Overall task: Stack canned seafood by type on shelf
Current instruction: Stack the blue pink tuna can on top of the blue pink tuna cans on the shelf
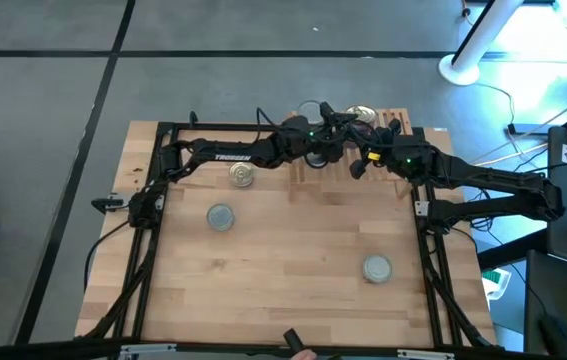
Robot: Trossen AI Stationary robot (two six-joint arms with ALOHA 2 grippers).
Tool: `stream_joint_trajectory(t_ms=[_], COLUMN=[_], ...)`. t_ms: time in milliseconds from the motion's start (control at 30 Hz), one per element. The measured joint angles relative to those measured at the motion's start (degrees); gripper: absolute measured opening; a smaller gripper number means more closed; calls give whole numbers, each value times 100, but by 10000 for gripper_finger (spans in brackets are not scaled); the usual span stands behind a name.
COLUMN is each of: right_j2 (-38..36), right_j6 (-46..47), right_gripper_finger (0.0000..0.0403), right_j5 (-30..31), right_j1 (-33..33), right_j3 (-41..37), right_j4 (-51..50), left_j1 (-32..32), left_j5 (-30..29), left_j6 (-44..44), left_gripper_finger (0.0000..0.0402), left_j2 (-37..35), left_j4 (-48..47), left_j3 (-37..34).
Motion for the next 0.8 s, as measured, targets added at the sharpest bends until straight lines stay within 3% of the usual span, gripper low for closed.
stream_joint_trajectory(t_ms=[800], right_j2=[0], right_j6=[0], right_gripper_finger=[5], right_j5=[9], right_j1=[2], right_j3=[-2], right_j4=[0], left_j1=[-28], left_j5=[-83], left_j6=[7], left_gripper_finger=[208], left_j2=[-46], left_j4=[-6], left_j3=[0])
